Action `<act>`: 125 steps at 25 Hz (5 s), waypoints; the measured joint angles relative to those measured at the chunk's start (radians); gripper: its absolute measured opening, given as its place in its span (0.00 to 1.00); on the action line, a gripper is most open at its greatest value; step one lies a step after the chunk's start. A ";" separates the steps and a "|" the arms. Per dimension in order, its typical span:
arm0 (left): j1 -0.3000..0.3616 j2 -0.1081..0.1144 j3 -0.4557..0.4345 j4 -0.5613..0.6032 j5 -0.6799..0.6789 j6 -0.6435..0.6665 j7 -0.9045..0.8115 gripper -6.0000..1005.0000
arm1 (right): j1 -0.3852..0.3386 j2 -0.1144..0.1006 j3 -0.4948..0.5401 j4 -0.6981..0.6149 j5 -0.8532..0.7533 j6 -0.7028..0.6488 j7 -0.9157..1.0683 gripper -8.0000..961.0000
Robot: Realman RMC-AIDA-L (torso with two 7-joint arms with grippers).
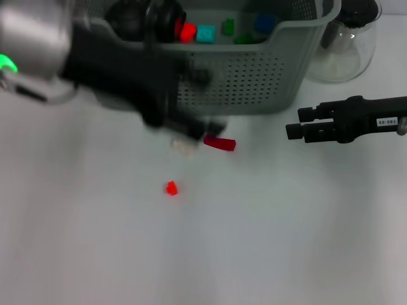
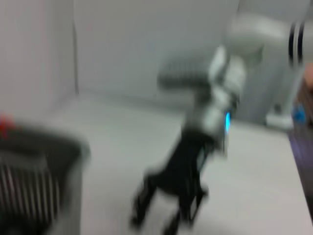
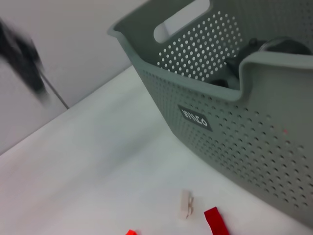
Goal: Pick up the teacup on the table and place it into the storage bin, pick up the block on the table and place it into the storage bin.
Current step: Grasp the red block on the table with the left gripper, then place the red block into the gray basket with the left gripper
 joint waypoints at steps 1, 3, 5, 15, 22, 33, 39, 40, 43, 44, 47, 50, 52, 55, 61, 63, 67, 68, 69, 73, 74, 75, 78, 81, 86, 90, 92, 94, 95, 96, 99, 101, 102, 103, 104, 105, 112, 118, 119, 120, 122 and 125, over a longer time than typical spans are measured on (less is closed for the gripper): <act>-0.004 -0.001 0.030 -0.033 0.048 -0.007 0.001 0.80 | 0.001 0.001 -0.001 0.003 0.000 0.002 0.000 0.71; -0.015 -0.002 0.083 -0.105 0.139 -0.042 0.003 0.80 | 0.002 0.004 -0.003 0.010 0.000 0.008 0.000 0.71; -0.033 -0.002 0.140 -0.190 0.225 -0.094 0.001 0.80 | 0.003 0.005 -0.005 0.017 0.000 0.008 0.000 0.71; -0.077 -0.005 0.375 -0.364 0.432 -0.279 -0.139 0.80 | 0.003 0.006 -0.005 0.034 0.000 0.008 0.002 0.71; -0.082 -0.007 0.443 -0.371 0.453 -0.348 -0.191 0.80 | 0.001 0.006 -0.001 0.034 0.000 0.008 -0.004 0.70; -0.082 -0.007 0.520 -0.405 0.479 -0.417 -0.206 0.78 | 0.000 0.006 0.000 0.033 0.000 0.020 -0.008 0.70; -0.082 -0.007 0.522 -0.414 0.485 -0.443 -0.207 0.57 | 0.001 0.006 0.000 0.033 0.000 0.024 -0.008 0.71; -0.082 -0.007 0.522 -0.415 0.486 -0.444 -0.207 0.55 | 0.001 0.006 0.000 0.033 0.000 0.025 -0.008 0.71; -0.081 -0.007 0.529 -0.415 0.491 -0.452 -0.207 0.51 | 0.001 0.006 0.000 0.033 0.000 0.031 -0.007 0.71; -0.080 -0.007 0.531 -0.416 0.491 -0.454 -0.207 0.49 | 0.002 0.006 0.000 0.033 0.000 0.031 -0.007 0.71; -0.077 -0.007 0.546 -0.418 0.493 -0.463 -0.206 0.45 | 0.003 0.006 0.000 0.033 0.000 0.032 -0.007 0.71; -0.076 -0.007 0.557 -0.419 0.493 -0.473 -0.207 0.45 | 0.004 0.006 0.000 0.033 0.000 0.034 -0.006 0.71; -0.076 -0.007 0.560 -0.419 0.493 -0.475 -0.207 0.45 | 0.005 0.006 0.000 0.033 0.000 0.035 -0.006 0.71; -0.075 -0.007 0.562 -0.422 0.493 -0.475 -0.207 0.44 | 0.006 0.006 0.000 0.033 0.000 0.038 -0.005 0.71; -0.076 -0.007 0.566 -0.428 0.493 -0.476 -0.212 0.36 | 0.006 0.006 0.001 0.033 0.000 0.043 -0.005 0.71; -0.076 -0.007 0.563 -0.424 0.493 -0.474 -0.215 0.30 | 0.006 0.006 0.002 0.033 0.000 0.044 -0.005 0.71; -0.074 -0.007 0.549 -0.395 0.490 -0.453 -0.218 0.19 | 0.006 0.006 0.002 0.033 0.000 0.045 -0.004 0.71; -0.071 -0.007 0.540 -0.376 0.485 -0.440 -0.219 0.19 | 0.006 0.006 0.002 0.033 0.000 0.044 -0.004 0.71; -0.067 -0.007 0.523 -0.344 0.472 -0.416 -0.219 0.19 | 0.006 0.006 0.002 0.033 0.000 0.044 -0.003 0.71; -0.054 -0.004 0.385 -0.176 0.333 -0.280 -0.224 0.20 | 0.006 0.003 0.002 0.033 0.000 0.044 0.001 0.71; -0.056 -0.002 0.330 -0.128 0.271 -0.239 -0.230 0.21 | 0.006 0.003 0.002 0.033 0.000 0.044 0.001 0.71; -0.058 0.000 0.278 -0.087 0.211 -0.198 -0.237 0.21 | 0.006 0.003 0.002 0.033 0.000 0.045 0.002 0.71; -0.098 0.007 0.061 0.037 0.019 -0.095 -0.244 0.21 | 0.006 0.003 0.002 0.033 0.000 0.044 0.002 0.71; -0.132 0.019 -0.033 0.069 -0.049 -0.089 -0.243 0.22 | 0.006 0.003 0.002 0.033 0.000 0.044 0.002 0.71; -0.203 0.059 -0.075 0.037 -0.077 -0.228 -0.234 0.23 | 0.005 0.005 0.002 0.033 0.000 0.044 0.003 0.71; -0.265 0.074 0.010 -0.092 0.047 -0.420 -0.233 0.24 | 0.005 0.006 0.002 0.033 0.000 0.045 0.003 0.71; -0.310 0.074 0.038 -0.179 0.132 -0.499 -0.238 0.24 | 0.004 0.006 0.002 0.033 0.000 0.046 0.003 0.71; -0.367 0.074 0.051 -0.295 0.221 -0.570 -0.246 0.25 | 0.003 0.006 0.002 0.033 0.000 0.046 0.003 0.71; -0.391 0.074 0.052 -0.344 0.251 -0.591 -0.250 0.25 | 0.003 0.006 0.002 0.033 0.000 0.046 0.003 0.71; -0.423 0.073 0.053 -0.413 0.294 -0.622 -0.254 0.25 | 0.002 0.006 0.002 0.033 0.000 0.046 0.003 0.71; -0.493 0.069 0.055 -0.570 0.386 -0.706 -0.261 0.26 | -0.002 0.005 0.002 0.033 0.000 0.046 0.003 0.71; -0.514 0.060 0.055 -0.635 0.438 -0.758 -0.267 0.26 | -0.003 0.005 0.002 0.035 0.000 0.046 0.001 0.71; -0.523 0.051 0.058 -0.671 0.474 -0.795 -0.274 0.26 | -0.004 0.005 0.002 0.038 0.000 0.046 -0.001 0.71; -0.529 0.042 0.062 -0.700 0.514 -0.840 -0.286 0.26 | -0.004 0.005 0.002 0.042 0.000 0.046 -0.004 0.71; -0.532 0.035 0.068 -0.721 0.539 -0.872 -0.295 0.27 | -0.005 0.005 0.002 0.045 0.000 0.047 -0.005 0.71; -0.535 0.029 0.074 -0.740 0.562 -0.901 -0.302 0.27 | -0.005 0.005 0.001 0.047 0.000 0.050 -0.007 0.71; -0.534 0.002 0.095 -0.799 0.627 -0.986 -0.322 0.28 | -0.006 0.005 -0.001 0.049 -0.017 0.060 -0.007 0.71; -0.525 0.003 0.095 -0.784 0.624 -0.980 -0.338 0.29 | -0.004 0.006 0.001 0.050 -0.026 0.060 -0.007 0.71; -0.523 0.003 0.095 -0.781 0.624 -0.980 -0.339 0.30 | -0.003 0.006 0.002 0.050 -0.026 0.060 -0.007 0.71; -0.523 0.002 0.094 -0.779 0.625 -0.979 -0.343 0.30 | -0.003 0.006 0.002 0.050 -0.026 0.060 -0.007 0.71; -0.523 0.002 0.094 -0.772 0.631 -0.975 -0.353 0.30 | -0.002 0.006 0.002 0.050 -0.026 0.060 -0.007 0.71; -0.507 0.002 0.091 -0.720 0.632 -0.945 -0.361 0.46 | -0.002 0.006 0.002 0.050 -0.026 0.060 -0.007 0.71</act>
